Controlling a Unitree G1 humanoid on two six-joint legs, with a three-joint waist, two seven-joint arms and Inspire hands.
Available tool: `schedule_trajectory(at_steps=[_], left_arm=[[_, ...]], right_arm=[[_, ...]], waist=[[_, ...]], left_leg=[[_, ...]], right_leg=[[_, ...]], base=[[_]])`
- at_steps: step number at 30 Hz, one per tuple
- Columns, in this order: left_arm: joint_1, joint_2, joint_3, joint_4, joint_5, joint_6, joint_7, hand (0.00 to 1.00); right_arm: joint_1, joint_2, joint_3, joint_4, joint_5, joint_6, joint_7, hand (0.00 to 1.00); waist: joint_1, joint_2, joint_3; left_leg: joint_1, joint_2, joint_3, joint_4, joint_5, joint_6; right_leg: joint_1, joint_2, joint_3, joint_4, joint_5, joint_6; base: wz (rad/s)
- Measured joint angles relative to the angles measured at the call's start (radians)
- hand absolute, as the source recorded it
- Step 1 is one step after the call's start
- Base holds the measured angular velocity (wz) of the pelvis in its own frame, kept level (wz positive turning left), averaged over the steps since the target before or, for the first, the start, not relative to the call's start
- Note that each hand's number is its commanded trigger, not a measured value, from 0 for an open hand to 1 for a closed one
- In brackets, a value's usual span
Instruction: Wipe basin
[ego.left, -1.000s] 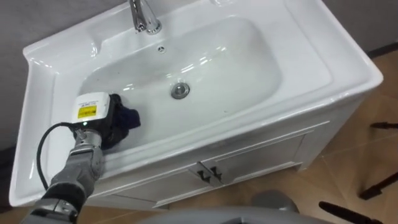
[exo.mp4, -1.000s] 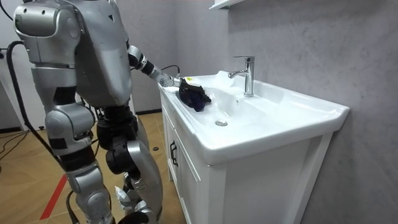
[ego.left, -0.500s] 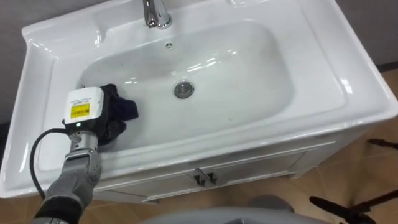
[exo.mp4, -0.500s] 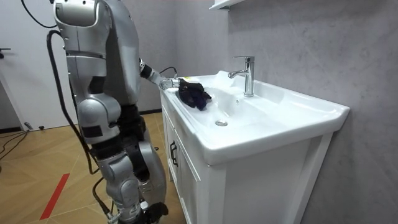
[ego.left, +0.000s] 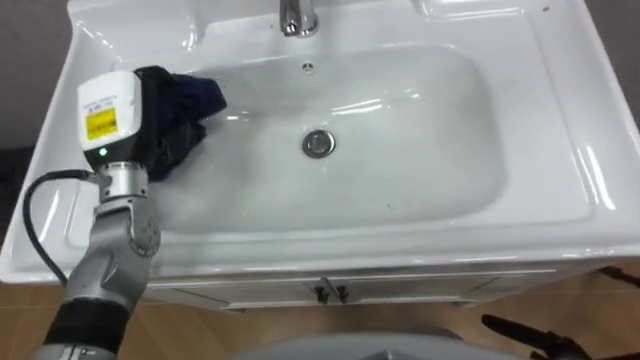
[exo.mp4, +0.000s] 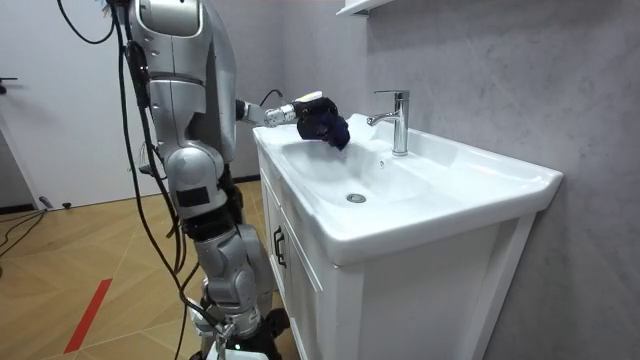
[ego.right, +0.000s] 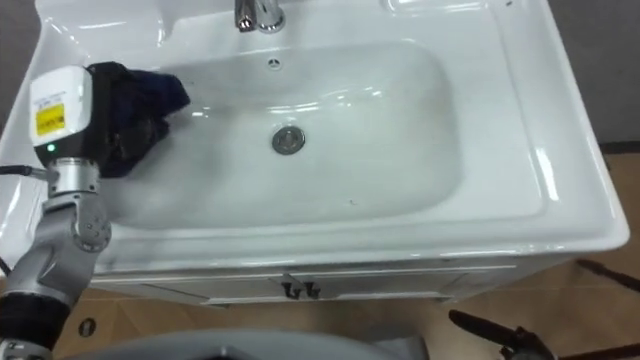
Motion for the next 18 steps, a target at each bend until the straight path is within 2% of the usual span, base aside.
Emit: schedule_trajectory(at_steps=[5,10,18], left_arm=[[0.000,0.000,0.003,-0.068,-0.057,-0.018,0.078,1.00],[0.001,0.000,0.003,-0.072,-0.080,-0.044,0.099,1.00],[0.085,0.000,0.034,-0.072,-0.090,-0.051,0.105,1.00]], right_arm=[[0.021,0.005,0.025,0.006,0.000,-0.001,-0.013,0.00],[0.024,0.014,0.027,0.010,-0.001,-0.001,-0.018,0.00],[0.039,0.015,0.026,0.006,-0.062,-0.001,-0.033,0.00]], waist=[[0.003,0.012,0.0035],[0.001,0.016,0.0062],[0.032,0.015,0.0044]], left_leg=[[0.024,0.000,0.001,-0.015,0.000,0.000],[0.024,0.000,0.000,-0.018,0.000,0.000],[0.029,-0.002,0.001,-0.015,0.000,-0.001]], right_leg=[[0.017,0.001,0.002,-0.006,0.001,0.001],[0.016,0.001,0.000,-0.005,0.001,0.001],[0.010,0.002,0.010,-0.012,0.000,0.004]], base=[[-0.01],[0.00],[-0.02]])
